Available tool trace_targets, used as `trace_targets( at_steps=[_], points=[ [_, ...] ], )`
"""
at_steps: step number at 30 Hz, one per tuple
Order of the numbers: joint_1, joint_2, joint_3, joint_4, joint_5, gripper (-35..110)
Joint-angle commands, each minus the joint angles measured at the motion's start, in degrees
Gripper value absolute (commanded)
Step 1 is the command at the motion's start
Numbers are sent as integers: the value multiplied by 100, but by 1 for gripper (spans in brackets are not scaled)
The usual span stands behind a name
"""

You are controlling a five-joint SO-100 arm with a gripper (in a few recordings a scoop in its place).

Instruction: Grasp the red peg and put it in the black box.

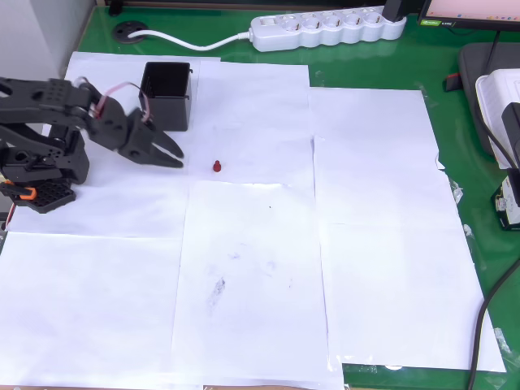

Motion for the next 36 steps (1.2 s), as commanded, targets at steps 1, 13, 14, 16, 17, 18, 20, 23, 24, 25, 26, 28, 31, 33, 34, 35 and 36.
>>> trace_targets(
  at_steps=[1, 13, 14, 16, 17, 18, 20, 23, 24, 25, 26, 28, 31, 33, 34, 35, 36],
  points=[
    [-18, 272, -79, -650, -132, 0],
    [-70, 1916, -861, -3270, -589, 0],
    [-114, 2109, -861, -3419, -606, 0],
    [-220, 2549, -861, -3876, -580, 0],
    [-264, 2751, -861, -4087, -580, 0],
    [-299, 2979, -861, -4351, -554, 0],
    [-378, 3516, -861, -4948, -580, 0],
    [-483, 4403, -879, -5985, -624, 0],
    [-501, 4632, -888, -6267, -633, 0],
    [-501, 4860, -896, -6548, -633, 0],
    [-501, 5045, -914, -6724, -677, 0],
    [-501, 5405, -932, -7119, -729, 0],
    [-492, 5836, -932, -7488, -756, 0],
    [-492, 5985, -905, -7550, -765, 0],
    [-492, 6047, -888, -7576, -782, 0],
    [-492, 6117, -870, -7594, -817, 0],
    [-492, 6196, -853, -7620, -853, 0]
  ],
)
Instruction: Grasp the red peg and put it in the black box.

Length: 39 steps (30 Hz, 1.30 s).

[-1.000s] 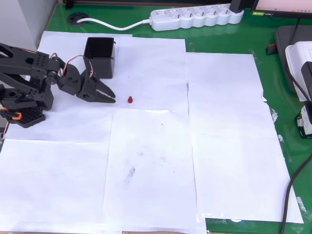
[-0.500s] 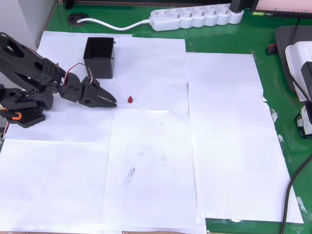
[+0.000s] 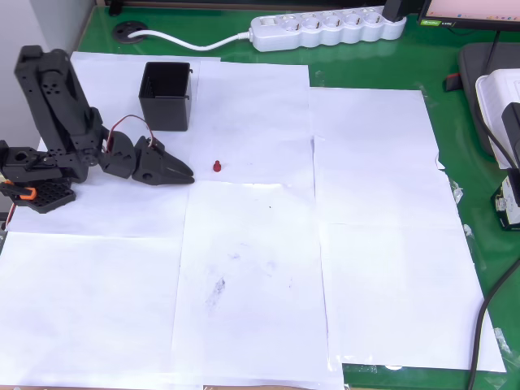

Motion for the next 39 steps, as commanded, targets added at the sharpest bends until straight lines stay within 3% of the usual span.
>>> trace_targets(
  at_steps=[1, 30, 39],
  points=[
    [-141, 325, 141, -264, -149, 0],
    [-501, 2215, 1134, -1248, -431, 0],
    [-510, 2320, 1187, -1310, -519, 8]
  ],
)
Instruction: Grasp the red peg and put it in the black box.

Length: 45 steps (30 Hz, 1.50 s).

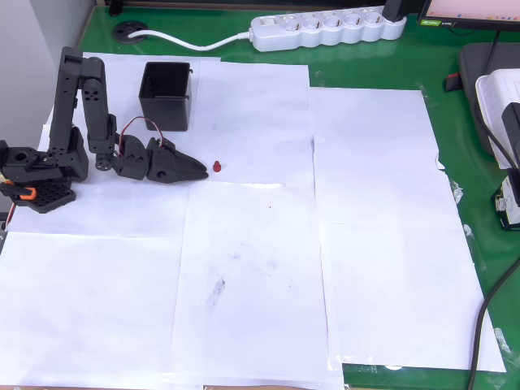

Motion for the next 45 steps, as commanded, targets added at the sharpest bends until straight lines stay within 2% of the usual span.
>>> trace_targets(
  at_steps=[1, 16, 19, 45],
  points=[
    [-132, 132, 35, -53, -123, 8],
    [-185, 105, -158, -105, -237, 10],
    [-185, 105, -158, -105, -290, 19],
    [-9, 387, 422, -97, -123, 18]
  ],
)
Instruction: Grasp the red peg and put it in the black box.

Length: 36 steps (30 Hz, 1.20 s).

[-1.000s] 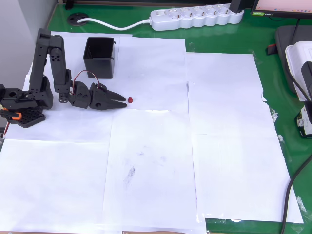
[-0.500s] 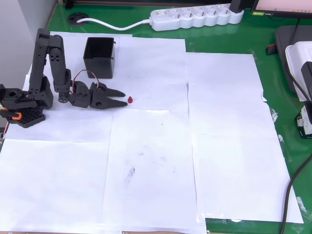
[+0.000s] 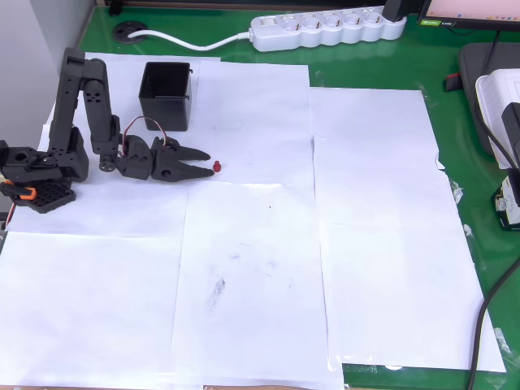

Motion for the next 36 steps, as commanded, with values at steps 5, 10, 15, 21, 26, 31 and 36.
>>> trace_targets(
  at_steps=[5, 10, 15, 21, 26, 31, 36],
  points=[
    [44, 325, 360, 26, -9, 18],
    [44, 387, 378, -26, 0, 18],
    [18, 448, 457, -35, 9, 18],
    [18, 492, 483, -79, 0, 18],
    [18, 501, 466, -97, 0, 18],
    [26, 536, 483, -132, 26, 18],
    [26, 536, 483, -141, 62, 8]
  ],
)
